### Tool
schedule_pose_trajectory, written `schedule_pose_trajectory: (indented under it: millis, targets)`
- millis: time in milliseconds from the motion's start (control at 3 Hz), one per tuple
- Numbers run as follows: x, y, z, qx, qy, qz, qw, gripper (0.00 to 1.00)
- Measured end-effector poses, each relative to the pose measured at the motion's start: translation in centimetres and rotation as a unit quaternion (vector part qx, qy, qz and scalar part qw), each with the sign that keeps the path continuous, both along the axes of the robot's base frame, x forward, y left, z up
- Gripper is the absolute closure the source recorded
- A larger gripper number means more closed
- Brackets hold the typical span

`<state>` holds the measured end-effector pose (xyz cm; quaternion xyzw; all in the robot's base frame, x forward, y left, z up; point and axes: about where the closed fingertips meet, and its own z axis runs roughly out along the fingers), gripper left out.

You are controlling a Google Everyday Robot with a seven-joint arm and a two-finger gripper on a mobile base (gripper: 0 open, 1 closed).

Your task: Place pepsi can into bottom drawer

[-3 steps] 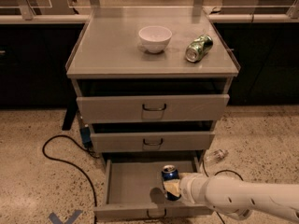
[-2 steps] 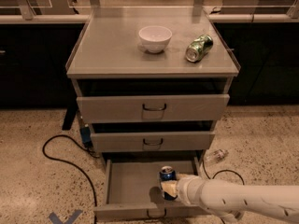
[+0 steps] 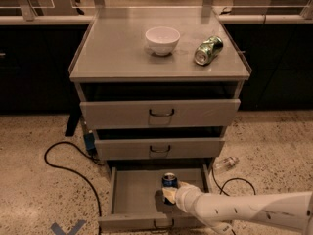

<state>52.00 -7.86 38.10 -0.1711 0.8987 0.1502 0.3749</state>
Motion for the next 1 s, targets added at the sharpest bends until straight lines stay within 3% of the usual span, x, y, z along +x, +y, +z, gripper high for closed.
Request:
schedule_pose_trajectory:
  millis: [333,667,1000]
  targets:
    - [0.0,0.0,0.0,0.0,0.0,0.0,1.0,1.0]
    - [0.2,-0.2,-2.7,-0.003,-0.002,-0.028,0.9996,1.0]
    - [1.8,0.2,-8.4,-0.013,-0.017,-0.066,0.9976,1.0]
